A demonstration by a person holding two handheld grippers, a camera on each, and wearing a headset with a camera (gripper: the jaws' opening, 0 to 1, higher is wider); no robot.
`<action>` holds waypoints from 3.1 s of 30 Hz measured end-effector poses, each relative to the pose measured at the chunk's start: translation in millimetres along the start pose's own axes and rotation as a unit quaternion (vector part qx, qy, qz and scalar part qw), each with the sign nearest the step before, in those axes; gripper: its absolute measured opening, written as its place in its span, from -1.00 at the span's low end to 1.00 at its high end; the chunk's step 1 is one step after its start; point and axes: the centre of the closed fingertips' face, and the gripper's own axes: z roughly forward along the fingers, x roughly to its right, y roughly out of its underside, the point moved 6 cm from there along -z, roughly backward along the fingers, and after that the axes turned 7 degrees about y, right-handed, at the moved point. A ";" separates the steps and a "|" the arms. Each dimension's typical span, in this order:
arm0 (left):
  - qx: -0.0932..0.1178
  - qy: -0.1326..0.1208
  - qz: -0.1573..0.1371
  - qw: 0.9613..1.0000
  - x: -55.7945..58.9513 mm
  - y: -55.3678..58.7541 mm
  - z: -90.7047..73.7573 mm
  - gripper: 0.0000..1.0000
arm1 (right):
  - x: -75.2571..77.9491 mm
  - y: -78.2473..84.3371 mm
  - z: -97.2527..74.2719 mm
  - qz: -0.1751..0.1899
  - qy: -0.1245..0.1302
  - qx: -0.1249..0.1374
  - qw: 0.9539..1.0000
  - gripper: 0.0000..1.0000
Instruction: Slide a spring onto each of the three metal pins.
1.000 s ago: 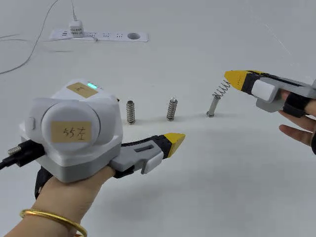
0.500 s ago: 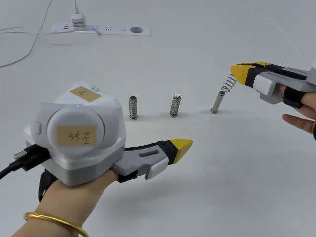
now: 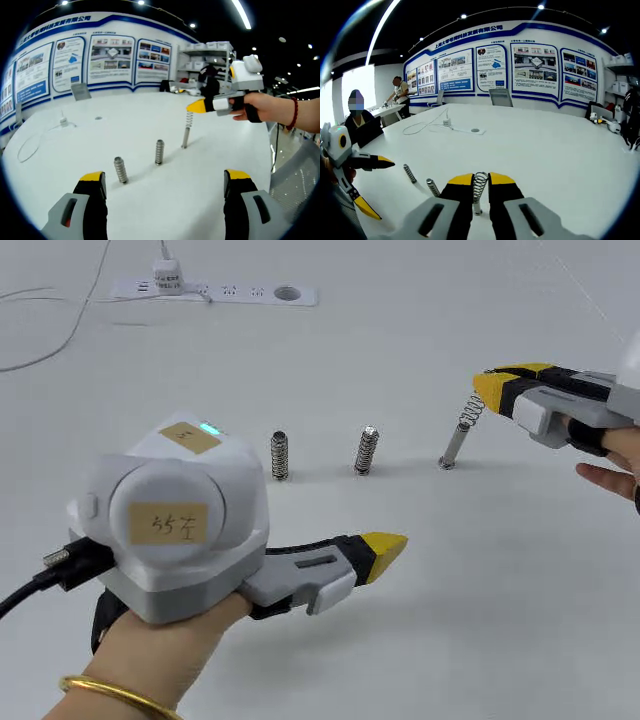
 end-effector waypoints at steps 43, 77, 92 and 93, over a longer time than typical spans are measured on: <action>0.012 -0.004 -0.002 1.000 -1.9 -3.2 -0.3 0.85 | -18.0 26.8 0.4 -0.104 0.024 -0.023 0.994 -0.76; -0.006 -0.011 0.000 1.000 -7.0 1.3 -0.9 0.81 | -18.4 46.8 4.8 -0.075 0.019 -0.063 0.995 -0.63; -0.007 -0.020 -0.008 1.000 -14.1 -0.3 -6.9 0.79 | -20.1 30.8 -14.1 -0.033 -0.005 -0.053 0.998 -0.26; -0.005 -0.021 -0.010 1.000 -15.5 -1.4 -8.3 0.79 | -20.9 30.3 -16.0 -0.031 -0.009 -0.055 0.998 -0.22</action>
